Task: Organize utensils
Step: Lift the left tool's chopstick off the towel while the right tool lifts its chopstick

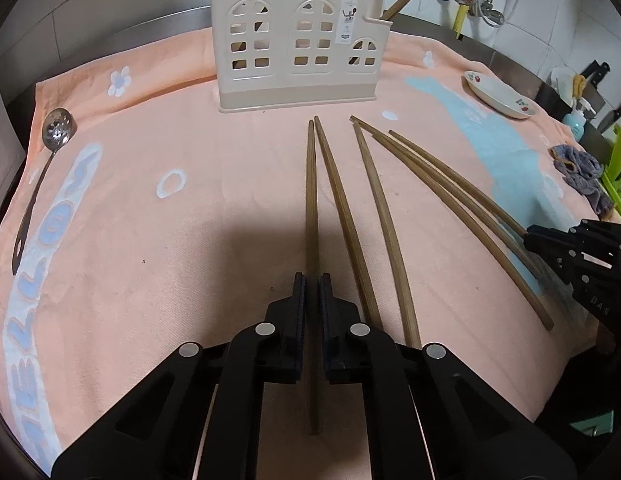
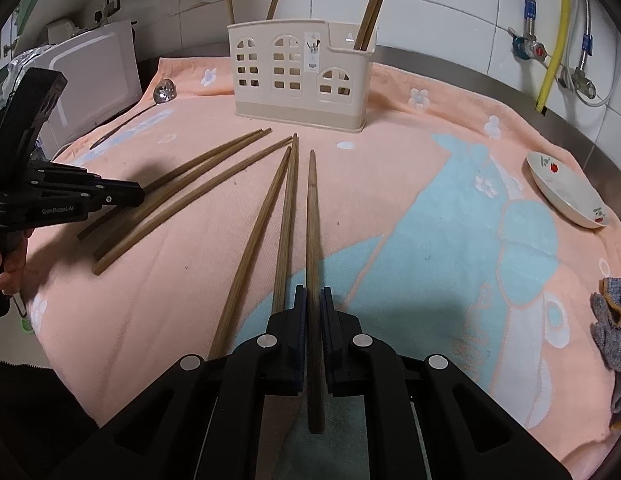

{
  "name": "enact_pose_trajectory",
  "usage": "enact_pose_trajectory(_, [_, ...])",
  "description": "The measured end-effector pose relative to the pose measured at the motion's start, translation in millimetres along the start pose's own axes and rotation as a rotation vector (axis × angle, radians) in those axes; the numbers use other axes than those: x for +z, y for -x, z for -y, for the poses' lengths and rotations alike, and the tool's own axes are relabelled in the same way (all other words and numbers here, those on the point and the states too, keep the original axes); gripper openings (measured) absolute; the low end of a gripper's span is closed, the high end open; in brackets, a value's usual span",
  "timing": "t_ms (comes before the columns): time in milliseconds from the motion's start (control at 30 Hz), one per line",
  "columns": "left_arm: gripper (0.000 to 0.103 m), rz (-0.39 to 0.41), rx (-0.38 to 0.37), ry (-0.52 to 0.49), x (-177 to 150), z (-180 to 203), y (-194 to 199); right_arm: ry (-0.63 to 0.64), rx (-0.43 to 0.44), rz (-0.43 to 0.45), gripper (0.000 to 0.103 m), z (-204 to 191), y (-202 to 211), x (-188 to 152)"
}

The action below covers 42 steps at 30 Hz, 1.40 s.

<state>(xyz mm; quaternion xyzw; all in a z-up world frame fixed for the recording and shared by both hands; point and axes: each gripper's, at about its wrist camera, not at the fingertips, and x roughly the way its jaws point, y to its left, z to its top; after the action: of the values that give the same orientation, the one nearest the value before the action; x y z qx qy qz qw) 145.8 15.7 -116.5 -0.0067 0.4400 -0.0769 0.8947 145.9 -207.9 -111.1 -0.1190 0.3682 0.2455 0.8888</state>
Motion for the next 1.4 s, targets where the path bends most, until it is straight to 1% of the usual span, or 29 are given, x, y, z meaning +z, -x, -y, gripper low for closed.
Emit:
enact_pose_trajectory(100, [0.006, 0.015, -0.013, 0.007, 2.1, -1.4, 6.7, 0.007, -0.004, 0.019, 0.007, -1.1, 6.7, 4.1])
enact_pose_trajectory(233, [0.005, 0.058, -0.016, 0.005, 10.1, -3.9, 23.4, 0.018, -0.014, 0.057, 0.007, -2.0, 19.9, 13.3])
enact_pose_trajectory(367, [0.005, 0.114, -0.016, -0.004, 23.0, -6.5, 42.4, 0.029, -0.014, 0.113, 0.007, -1.6, 36.3, 31.3])
enact_pose_trajectory(567, [0.005, 0.173, -0.012, -0.026, 44.3, -7.1, 60.8, 0.047, -0.013, 0.190, 0.007, -1.9, 55.6, 64.5])
enact_pose_trajectory(700, [0.005, 0.205, -0.033, -0.008, 57.6, -11.3, 70.7, 0.043, -0.004, 0.210, 0.007, -1.4, 62.9, 84.5])
enact_pose_trajectory(767, [0.005, 0.218, -0.029, -0.009, 62.6, -12.6, 74.1, 0.039, 0.010, 0.203, 0.007, -1.1, 63.0, 91.2])
enact_pose_trajectory(833, [0.005, 0.225, -0.032, -0.007, 65.1, -15.7, 75.7, 0.042, 0.005, 0.181, 0.007, -1.9, 58.8, 93.4])
enact_pose_trajectory(933, [0.005, 0.229, -0.029, -0.004, 68.1, -19.1, 76.0, 0.040, 0.006, 0.142, 0.007, -1.8, 50.2, 89.3])
enact_pose_trajectory(1033, [0.005, 0.225, -0.028, -0.007, 68.5, -21.0, 75.3, 0.036, 0.008, 0.119, 0.007, -0.5, 46.3, 85.4])
enact_pose_trajectory(1267, [0.005, 0.223, -0.028, -0.011, 71.3, -21.5, 74.3, 0.036, 0.009, 0.124, 0.007, 0.0, 48.2, 89.9])
enact_pose_trajectory(1333, [0.005, 0.224, -0.027, -0.015, 72.2, -21.0, 74.7, 0.054, 0.005, 0.113, 0.007, -3.3, 45.3, 88.7])
enact_pose_trajectory(1400, [0.005, 0.225, -0.025, -0.016, 72.8, -21.6, 74.8, 0.049, 0.005, 0.120, 0.007, -3.9, 45.6, 86.3])
